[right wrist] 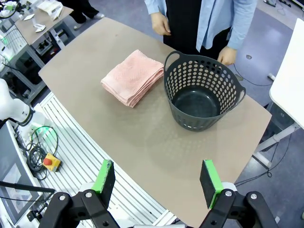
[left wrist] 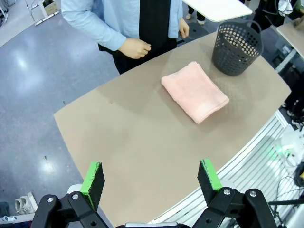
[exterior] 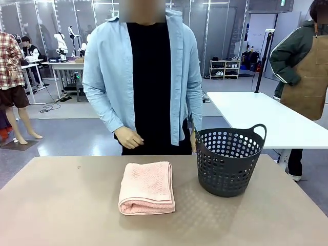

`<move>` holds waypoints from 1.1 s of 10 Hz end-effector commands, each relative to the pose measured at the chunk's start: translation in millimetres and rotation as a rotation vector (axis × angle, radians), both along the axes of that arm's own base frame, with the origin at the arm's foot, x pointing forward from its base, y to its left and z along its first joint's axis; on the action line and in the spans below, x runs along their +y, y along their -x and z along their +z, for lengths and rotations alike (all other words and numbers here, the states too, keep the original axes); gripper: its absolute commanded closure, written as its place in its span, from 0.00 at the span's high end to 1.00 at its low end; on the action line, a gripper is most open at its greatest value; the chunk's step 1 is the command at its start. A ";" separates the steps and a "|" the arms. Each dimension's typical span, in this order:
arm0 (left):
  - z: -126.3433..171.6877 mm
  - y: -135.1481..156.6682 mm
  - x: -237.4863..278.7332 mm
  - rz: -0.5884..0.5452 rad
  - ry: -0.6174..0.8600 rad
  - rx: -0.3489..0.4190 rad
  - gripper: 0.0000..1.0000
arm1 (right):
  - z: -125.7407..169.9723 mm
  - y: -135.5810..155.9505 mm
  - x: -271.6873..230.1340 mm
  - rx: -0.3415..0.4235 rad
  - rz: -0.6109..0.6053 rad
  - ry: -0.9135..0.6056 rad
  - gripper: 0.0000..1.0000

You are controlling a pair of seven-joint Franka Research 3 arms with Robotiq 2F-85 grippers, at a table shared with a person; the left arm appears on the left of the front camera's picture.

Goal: Fold the towel.
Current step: Pick up the 100 cm Hotel Towel and place it on the left side of the table.

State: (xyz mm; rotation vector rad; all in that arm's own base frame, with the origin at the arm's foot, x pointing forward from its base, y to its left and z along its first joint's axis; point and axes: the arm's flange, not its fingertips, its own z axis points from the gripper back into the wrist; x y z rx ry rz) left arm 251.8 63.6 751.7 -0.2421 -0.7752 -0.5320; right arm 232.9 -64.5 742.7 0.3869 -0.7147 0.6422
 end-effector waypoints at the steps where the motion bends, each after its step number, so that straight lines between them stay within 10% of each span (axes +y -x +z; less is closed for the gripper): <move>1: 2.5 -0.7 0.2 0.015 -0.004 -0.004 1.00 | 1.6 0.3 1.5 0.007 -0.022 -0.004 0.91; 7: 0.0 0.0 0.0 0.000 0.000 0.000 1.00 | 1.6 0.3 1.5 0.007 -0.022 -0.004 0.91; 11: -67.3 -88.5 -9.6 0.000 0.294 0.282 1.00 | 1.6 0.3 1.5 0.007 -0.022 -0.004 0.91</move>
